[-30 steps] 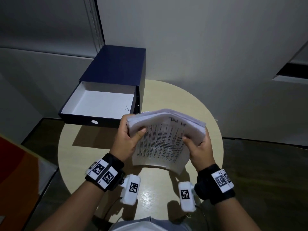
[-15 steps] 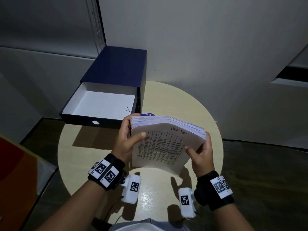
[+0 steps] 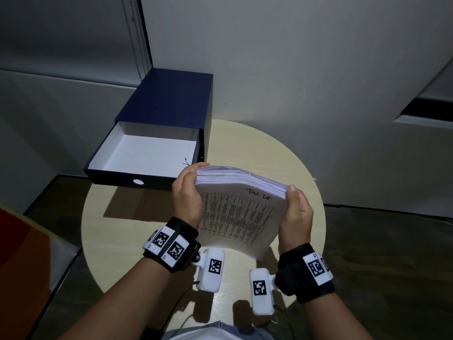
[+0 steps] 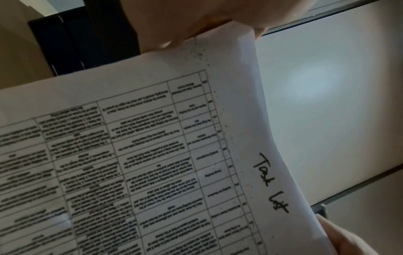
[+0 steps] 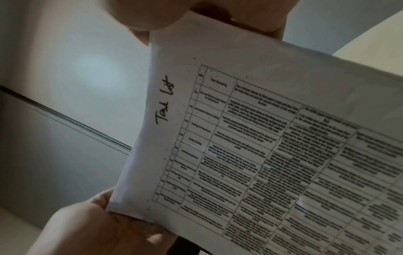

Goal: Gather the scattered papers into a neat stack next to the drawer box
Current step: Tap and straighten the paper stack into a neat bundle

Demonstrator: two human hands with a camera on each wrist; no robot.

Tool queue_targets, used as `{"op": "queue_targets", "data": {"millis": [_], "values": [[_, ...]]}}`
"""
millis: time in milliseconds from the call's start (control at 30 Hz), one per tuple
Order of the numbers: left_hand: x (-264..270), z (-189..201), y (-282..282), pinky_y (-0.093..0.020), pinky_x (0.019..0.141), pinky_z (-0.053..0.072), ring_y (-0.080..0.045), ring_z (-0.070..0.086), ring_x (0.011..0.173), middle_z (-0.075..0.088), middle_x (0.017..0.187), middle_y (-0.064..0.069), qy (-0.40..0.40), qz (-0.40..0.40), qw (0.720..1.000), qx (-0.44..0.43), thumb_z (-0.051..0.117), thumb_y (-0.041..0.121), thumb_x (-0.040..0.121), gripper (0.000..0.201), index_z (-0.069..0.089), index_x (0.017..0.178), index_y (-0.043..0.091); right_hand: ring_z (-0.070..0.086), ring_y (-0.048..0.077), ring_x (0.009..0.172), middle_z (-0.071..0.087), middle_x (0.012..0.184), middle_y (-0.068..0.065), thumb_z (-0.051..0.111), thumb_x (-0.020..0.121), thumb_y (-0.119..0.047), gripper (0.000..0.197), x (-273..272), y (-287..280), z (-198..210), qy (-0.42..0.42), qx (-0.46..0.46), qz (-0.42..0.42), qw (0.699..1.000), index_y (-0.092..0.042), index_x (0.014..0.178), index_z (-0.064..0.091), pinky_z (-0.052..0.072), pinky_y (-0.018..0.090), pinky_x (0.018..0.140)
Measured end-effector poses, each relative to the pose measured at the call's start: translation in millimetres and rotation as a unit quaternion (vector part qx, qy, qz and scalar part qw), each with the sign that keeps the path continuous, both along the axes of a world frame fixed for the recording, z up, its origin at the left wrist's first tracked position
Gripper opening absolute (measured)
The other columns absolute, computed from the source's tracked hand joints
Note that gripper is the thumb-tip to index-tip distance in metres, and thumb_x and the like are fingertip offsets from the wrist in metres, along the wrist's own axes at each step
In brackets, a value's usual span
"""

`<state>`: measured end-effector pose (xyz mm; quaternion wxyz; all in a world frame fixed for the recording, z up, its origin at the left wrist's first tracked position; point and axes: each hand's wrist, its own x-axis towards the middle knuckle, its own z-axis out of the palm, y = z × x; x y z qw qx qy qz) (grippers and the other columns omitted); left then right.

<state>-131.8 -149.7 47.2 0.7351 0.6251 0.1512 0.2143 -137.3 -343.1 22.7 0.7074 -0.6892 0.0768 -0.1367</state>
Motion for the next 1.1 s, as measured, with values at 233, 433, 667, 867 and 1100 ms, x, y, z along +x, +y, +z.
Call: {"op": "queue_targets", "data": {"millis": [233,433,667,867,1100], "values": [[-2.4,1.3,0.1,-0.019,0.069,0.05,-0.006,0.064,0.084,0.07,0.095,-0.004,-0.011,-0.004,1.0,0.021,0.038,0.019,0.098,0.034,0.069,0.099,0.006,0.06,0.02,0.071,0.063,0.074,0.008,0.042,0.088,-0.055,0.052,-2.3,0.2,5.2,0.019,0.009,0.007,1.0,-0.006,0.082,0.059,0.045,0.037,0.066],[1.4,-6.4,0.2,-0.047,0.086,0.051,-0.033,0.065,0.1,0.073,0.1,-0.012,0.005,0.003,1.0,-0.001,0.048,0.027,0.088,0.023,0.07,0.09,0.022,0.062,0.014,0.069,0.065,0.071,-0.001,0.05,0.083,-0.048,0.039,-1.5,1.0,6.7,0.021,-0.014,-0.017,1.0,-0.012,0.079,0.065,0.046,0.032,0.061],[0.0,-2.3,-3.2,-0.04,0.081,0.05,-0.031,0.064,0.094,0.071,0.097,-0.01,-0.002,-0.011,0.999,-0.033,0.042,0.026,0.088,0.026,0.064,0.096,0.013,0.06,0.011,0.074,0.064,0.077,-0.009,0.052,0.082,-0.035,0.025,-1.4,1.3,8.9,-0.006,0.029,0.005,1.0,-0.012,0.086,0.062,0.045,0.036,0.066],[-6.5,-6.1,-4.8,-0.028,0.069,0.05,-0.015,0.054,0.092,0.049,0.105,-0.002,0.0,-0.111,0.994,0.008,0.05,0.004,0.078,0.041,0.043,0.114,0.021,0.064,0.008,0.088,0.057,0.105,0.001,0.058,0.076,-0.007,0.038,-8.5,-4.5,3.9,-0.012,-0.011,0.097,0.995,-0.028,0.107,0.05,0.054,0.034,0.074],[-6.1,-23.8,6.3,-0.042,0.09,0.055,-0.017,0.065,0.103,0.067,0.11,-0.003,0.054,-0.09,0.987,0.118,0.055,0.013,0.094,0.025,0.064,0.101,0.035,0.065,0.003,0.099,0.067,0.105,-0.007,0.052,0.097,-0.008,0.028,-13.5,-16.7,-4.2,0.009,-0.146,0.066,0.987,-0.029,0.116,0.057,0.057,0.033,0.085]]}}
